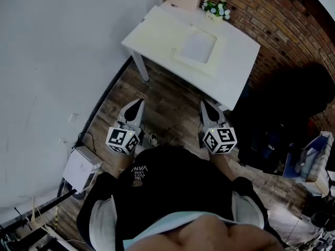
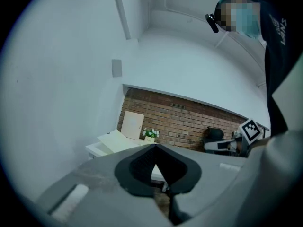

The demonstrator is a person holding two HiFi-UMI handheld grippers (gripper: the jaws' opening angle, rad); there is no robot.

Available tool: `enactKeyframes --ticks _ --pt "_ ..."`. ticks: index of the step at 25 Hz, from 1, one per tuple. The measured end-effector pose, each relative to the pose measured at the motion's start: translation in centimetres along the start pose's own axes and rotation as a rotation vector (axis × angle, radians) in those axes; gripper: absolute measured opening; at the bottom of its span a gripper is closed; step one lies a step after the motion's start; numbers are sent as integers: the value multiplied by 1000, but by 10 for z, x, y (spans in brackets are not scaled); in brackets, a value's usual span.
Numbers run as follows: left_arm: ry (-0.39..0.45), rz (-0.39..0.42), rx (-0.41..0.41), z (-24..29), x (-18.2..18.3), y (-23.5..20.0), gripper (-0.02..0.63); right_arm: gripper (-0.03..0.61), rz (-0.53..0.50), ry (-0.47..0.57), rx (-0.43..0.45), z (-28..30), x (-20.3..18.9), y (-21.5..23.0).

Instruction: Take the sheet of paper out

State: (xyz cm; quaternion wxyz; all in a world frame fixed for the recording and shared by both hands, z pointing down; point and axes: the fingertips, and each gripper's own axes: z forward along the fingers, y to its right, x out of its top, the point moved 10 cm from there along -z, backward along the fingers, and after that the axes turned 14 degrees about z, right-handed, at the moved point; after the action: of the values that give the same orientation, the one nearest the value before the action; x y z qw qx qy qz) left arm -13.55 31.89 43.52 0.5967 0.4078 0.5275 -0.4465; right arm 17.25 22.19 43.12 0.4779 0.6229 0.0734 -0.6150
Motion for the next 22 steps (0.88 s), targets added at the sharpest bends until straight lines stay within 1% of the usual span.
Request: enactKeyframes --ticks 4,11,16,22 --pt "8 9 -19 5 0 -35 0 1 8 29 -34 17 -5 -16" --pt "19 12 -99 13 1 -84 0 0 26 87 -131 37 -13 -39" --pt "22 22 -172 23 0 -105 1 0 45 122 -202 40 -18 -47" --pt "21 7 -202 35 -7 -111 0 0 82 138 -249 42 -20 -39"
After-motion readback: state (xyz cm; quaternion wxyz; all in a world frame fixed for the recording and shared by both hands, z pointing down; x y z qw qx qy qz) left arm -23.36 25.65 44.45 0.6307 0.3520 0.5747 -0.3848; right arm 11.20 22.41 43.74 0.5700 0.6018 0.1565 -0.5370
